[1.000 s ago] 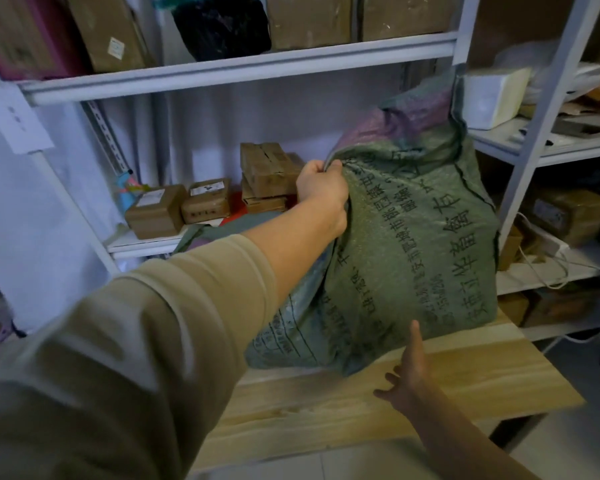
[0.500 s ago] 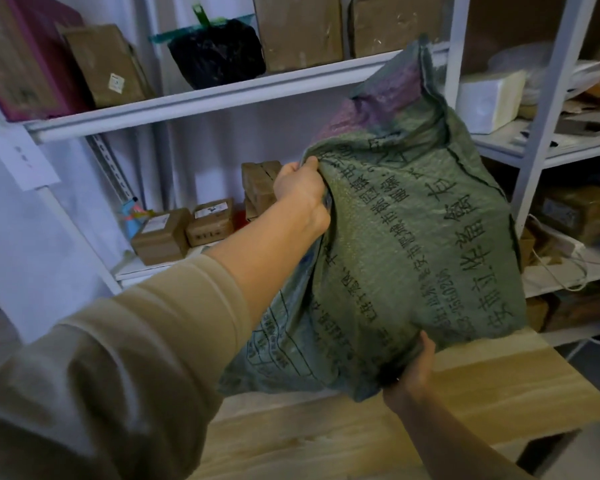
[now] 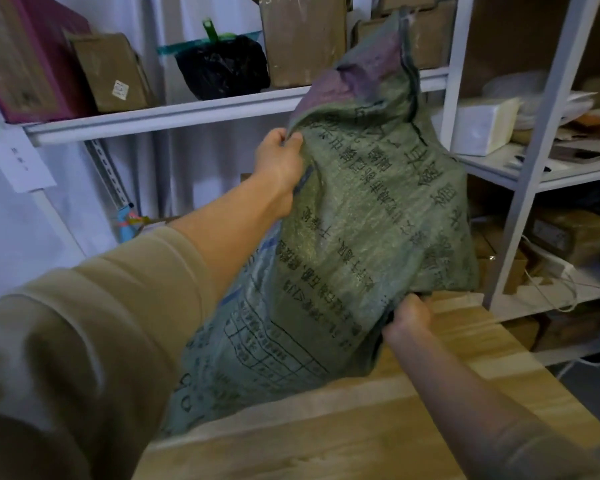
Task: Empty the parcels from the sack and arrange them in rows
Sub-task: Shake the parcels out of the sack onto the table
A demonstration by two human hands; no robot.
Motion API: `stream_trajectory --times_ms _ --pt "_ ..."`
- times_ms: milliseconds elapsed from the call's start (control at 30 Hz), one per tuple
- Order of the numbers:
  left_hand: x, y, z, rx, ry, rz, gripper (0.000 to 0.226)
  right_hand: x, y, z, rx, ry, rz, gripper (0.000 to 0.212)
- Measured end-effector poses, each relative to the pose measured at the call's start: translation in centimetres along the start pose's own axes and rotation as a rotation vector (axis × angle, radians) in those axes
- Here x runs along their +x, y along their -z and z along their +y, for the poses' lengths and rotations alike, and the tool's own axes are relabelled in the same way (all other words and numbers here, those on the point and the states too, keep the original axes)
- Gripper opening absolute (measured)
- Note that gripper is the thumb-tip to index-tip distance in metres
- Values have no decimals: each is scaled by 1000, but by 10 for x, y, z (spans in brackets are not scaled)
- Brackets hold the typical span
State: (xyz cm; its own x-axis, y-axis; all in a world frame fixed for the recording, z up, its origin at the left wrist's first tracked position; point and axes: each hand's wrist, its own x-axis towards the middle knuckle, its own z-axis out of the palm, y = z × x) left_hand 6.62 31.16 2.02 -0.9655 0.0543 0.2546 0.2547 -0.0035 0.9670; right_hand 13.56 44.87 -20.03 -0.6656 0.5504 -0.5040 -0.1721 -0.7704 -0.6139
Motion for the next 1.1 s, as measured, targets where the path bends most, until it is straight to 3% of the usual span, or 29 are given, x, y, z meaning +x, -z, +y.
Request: stream_trajectory --times_ms 233,367,533,700,800,933,1033,1100 --pt "3 54 0 155 -127 53 4 -21 -52 -1 -72 94 -34 53" --pt "-2 84 -4 277 -25 -8 22 -36 -80 0 -55 122 -121 47" --pt "2 118 -14 233 17 158 18 -46 -110 -1 -129 199 -151 42" --pt "8 136 -26 227 16 265 16 -56 -127 -1 -412 321 -258 93" --pt "10 146 -31 260 22 234 34 -53 -133 3 -581 441 -165 67" --pt "12 164 -36 305 51 201 45 -49 -140 1 -683 479 -37 59" --pt "13 176 -38 371 84 169 43 -46 -147 0 -668 499 -2 22" --pt "14 180 -38 431 115 150 38 -51 -156 3 -588 455 -26 44"
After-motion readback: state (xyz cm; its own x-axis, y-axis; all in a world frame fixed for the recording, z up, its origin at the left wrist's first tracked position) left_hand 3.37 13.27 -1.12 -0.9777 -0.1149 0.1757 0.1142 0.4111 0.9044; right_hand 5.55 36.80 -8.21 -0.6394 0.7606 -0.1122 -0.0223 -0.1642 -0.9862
